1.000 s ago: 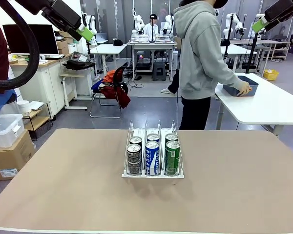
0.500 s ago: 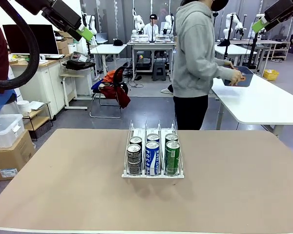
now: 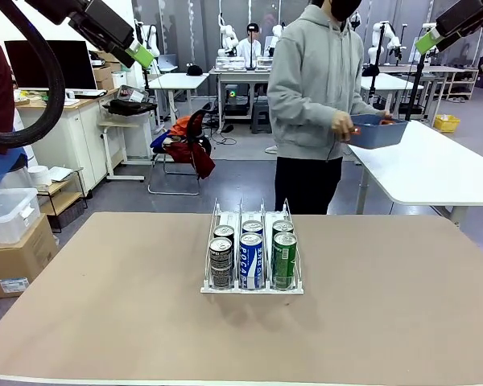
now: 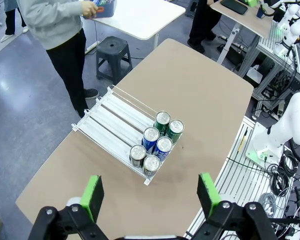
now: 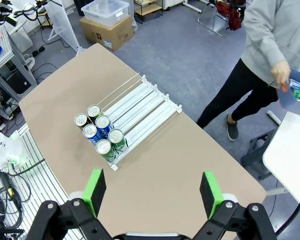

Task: Fill the beverage cans into the dispenser.
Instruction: Pick up the Ionic drink handed by the human.

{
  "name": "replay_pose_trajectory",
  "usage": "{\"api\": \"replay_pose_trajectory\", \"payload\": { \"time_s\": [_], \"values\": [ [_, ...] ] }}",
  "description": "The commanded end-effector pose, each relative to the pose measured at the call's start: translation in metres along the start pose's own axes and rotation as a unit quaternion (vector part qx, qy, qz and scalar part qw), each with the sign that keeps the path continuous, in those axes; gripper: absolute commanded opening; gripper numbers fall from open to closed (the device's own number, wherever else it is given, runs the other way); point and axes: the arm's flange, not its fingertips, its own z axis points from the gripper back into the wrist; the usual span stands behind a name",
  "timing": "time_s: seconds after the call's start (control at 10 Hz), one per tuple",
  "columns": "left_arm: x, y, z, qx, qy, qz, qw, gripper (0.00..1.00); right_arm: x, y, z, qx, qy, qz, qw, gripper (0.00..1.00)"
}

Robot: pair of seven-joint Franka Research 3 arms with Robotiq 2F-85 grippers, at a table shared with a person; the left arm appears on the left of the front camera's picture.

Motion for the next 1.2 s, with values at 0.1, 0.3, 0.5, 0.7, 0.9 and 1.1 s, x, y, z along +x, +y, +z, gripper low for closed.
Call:
{"api": "replay_pose_trajectory", "payload": {
  "time_s": [0.1,0.3,0.5,0.7,0.9,1.1],
  "values": [
    [-0.0006,-0.0008,0.0001,-0.006,-0.001,0.003,1.000,1.00,-0.0011,0.0002,0.0001,-0.002,-0.004,-0.001,1.000,1.00],
    [-0.0006,-0.0008,0.0001,-0.006,-0.001,0.003,1.000,1.00,-0.0011,0.0002,0.0001,-0.002,-0.004,-0.001,1.000,1.00],
    [-0.0006,-0.0008,0.0001,-0.006,-0.001,0.003,1.000,1.00,-0.0011,0.0002,0.0001,-0.002,-0.004,-0.001,1.000,1.00],
    [-0.0006,-0.0008,0.0001,-0.006,-0.001,0.003,1.000,1.00,-0.0011,0.0002,0.0001,-0.002,-0.004,-0.001,1.000,1.00],
    [-0.0006,-0.0008,0.0001,-0.006,-0.001,0.003,1.000,1.00,-0.0011,0.0002,0.0001,-0.002,-0.004,-0.001,1.000,1.00],
    [-0.0006,-0.0008,0.0001,-0.006,-0.001,0.003,1.000,1.00,-0.0011,0.0002,0.0001,-0.002,-0.004,-0.001,1.000,1.00]
  ]
}}
